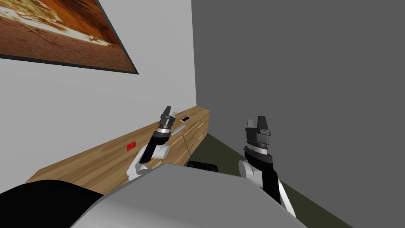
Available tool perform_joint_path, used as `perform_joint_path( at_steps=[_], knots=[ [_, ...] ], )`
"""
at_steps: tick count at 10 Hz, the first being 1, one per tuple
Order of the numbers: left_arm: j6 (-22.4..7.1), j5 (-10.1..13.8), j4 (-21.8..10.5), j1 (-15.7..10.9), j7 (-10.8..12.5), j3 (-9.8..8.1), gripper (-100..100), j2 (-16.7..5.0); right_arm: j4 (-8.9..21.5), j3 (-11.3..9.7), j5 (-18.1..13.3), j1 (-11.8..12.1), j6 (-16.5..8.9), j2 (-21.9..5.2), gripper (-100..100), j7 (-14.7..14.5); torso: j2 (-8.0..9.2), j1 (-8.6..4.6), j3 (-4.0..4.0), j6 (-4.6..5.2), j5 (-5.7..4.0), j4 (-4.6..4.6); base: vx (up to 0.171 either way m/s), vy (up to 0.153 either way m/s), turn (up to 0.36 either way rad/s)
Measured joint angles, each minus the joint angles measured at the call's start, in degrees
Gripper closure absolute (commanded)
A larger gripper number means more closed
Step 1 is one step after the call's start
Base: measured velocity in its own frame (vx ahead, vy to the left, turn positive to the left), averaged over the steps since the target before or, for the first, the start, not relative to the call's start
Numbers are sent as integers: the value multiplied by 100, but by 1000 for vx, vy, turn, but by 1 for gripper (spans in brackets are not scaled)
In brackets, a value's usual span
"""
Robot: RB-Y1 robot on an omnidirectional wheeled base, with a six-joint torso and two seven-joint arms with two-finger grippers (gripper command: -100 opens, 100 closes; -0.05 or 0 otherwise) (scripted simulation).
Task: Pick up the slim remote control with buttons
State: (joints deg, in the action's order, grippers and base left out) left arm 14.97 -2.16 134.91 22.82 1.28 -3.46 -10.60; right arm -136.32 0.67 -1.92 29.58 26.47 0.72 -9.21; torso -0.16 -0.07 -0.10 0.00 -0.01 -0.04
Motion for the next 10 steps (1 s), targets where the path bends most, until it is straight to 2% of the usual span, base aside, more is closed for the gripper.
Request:
perform_joint_path(
  at_steps=[10],
  knots=[
    [-1537, 3, -147, -688, 625, -355, -100, -813, 0, 0, 0, 0, 0, 0, 0, 0, -6, -2, -4, 0, -1, -2, 58, -27, 29]
  ],
)
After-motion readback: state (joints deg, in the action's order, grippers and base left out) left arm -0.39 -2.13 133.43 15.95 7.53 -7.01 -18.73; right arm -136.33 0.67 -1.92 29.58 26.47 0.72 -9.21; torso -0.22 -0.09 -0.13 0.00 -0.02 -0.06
